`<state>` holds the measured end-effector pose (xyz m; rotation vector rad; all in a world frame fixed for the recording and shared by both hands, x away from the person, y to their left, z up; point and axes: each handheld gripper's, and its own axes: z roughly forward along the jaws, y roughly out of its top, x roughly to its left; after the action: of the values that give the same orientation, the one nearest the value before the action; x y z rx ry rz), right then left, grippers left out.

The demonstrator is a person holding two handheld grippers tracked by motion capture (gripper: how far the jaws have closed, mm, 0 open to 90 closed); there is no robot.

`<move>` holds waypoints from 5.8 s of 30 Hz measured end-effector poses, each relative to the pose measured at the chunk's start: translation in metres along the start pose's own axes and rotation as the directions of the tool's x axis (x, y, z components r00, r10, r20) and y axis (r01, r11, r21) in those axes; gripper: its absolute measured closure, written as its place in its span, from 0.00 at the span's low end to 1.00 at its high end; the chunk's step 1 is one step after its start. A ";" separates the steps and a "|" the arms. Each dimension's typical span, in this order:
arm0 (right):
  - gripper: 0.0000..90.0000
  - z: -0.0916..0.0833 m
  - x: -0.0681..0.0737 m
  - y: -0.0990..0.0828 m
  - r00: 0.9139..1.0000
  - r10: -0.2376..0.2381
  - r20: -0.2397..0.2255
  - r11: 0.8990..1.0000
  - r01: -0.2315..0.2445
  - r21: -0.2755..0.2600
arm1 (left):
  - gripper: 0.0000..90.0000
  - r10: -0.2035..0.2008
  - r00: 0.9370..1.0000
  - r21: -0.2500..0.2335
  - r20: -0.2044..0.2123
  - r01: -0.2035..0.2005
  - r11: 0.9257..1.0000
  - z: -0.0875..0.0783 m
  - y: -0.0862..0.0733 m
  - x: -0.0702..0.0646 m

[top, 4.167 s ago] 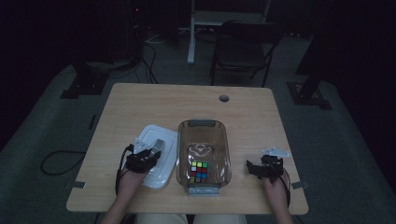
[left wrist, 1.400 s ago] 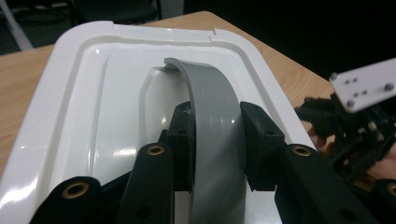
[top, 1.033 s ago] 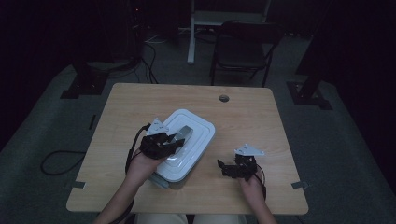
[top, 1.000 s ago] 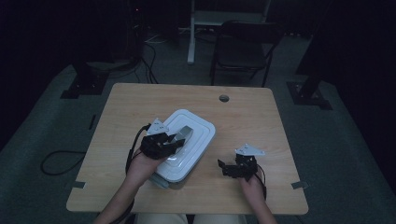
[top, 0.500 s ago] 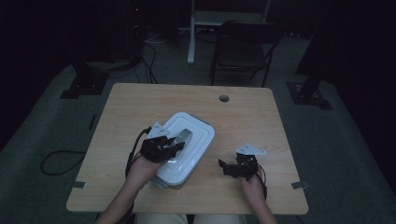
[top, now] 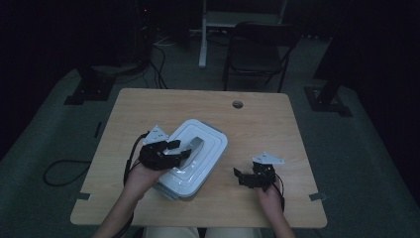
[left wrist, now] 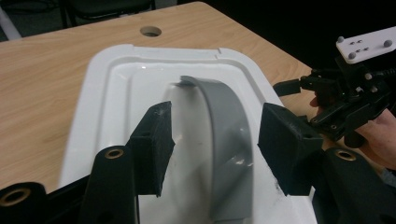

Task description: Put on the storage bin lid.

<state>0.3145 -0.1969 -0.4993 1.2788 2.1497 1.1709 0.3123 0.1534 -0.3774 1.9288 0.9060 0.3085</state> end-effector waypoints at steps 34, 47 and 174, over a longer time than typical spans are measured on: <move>0.13 0.000 -0.003 -0.005 1.000 0.010 0.010 1.000 -0.011 0.011 | 0.02 -0.043 0.976 -0.102 -0.214 0.022 0.995 -0.003 -0.033 0.112; 0.13 0.000 -0.001 -0.004 1.000 0.025 0.008 1.000 -0.025 -0.014 | 0.02 -0.050 0.965 -0.067 -0.256 0.034 0.997 0.030 -0.068 0.133; 0.13 -0.027 -0.063 -0.024 0.974 0.151 0.168 0.988 -0.142 -0.066 | 0.02 -0.019 0.987 0.094 -0.163 0.034 0.995 0.066 -0.090 0.062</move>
<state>0.3161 -0.2691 -0.5089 1.4793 1.9155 1.1204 0.3493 0.1791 -0.4969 1.9998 1.0688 0.4172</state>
